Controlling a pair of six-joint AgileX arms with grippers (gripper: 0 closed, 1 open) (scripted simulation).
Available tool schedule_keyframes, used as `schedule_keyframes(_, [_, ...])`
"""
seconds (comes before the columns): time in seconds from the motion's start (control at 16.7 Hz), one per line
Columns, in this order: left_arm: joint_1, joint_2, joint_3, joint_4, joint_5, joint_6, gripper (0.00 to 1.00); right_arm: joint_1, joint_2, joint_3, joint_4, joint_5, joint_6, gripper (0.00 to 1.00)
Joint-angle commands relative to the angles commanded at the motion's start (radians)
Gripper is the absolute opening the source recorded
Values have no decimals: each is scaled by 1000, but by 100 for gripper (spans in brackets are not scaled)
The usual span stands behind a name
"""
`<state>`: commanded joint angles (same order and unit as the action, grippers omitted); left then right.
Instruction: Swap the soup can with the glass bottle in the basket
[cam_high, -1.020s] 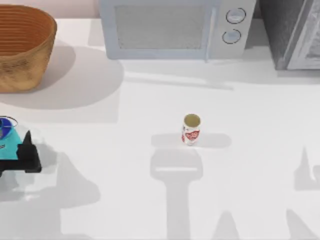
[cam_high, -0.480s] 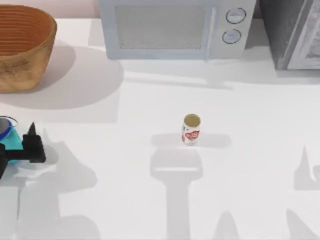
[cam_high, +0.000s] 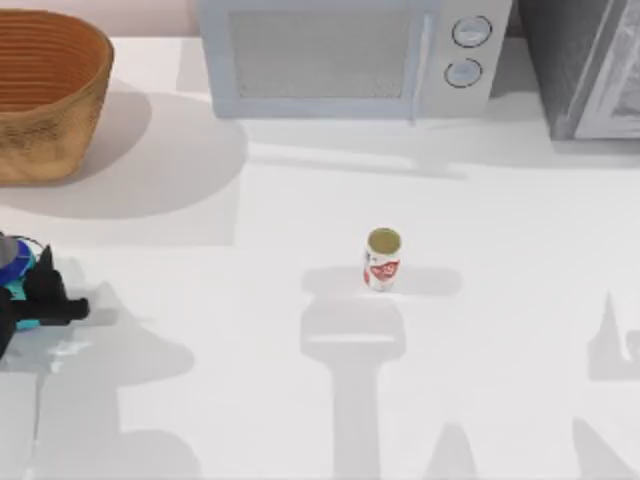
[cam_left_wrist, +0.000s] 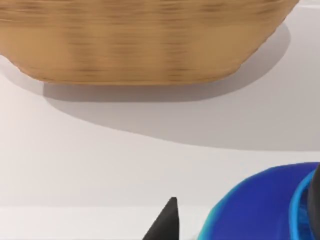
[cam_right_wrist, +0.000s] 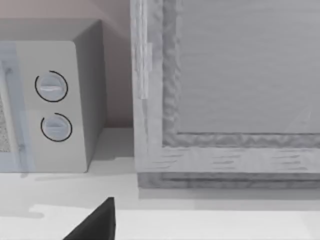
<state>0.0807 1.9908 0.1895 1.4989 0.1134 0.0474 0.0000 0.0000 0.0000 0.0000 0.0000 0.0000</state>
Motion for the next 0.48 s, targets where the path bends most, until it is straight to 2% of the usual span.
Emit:
schedule_keyframes(0.24, [0, 0, 0, 0, 0, 0, 2, 0, 0, 0, 0, 0, 0, 100])
schedule_keyframes(0.48, [0, 0, 0, 0, 0, 0, 0, 0, 0, 0, 0, 0, 0, 100])
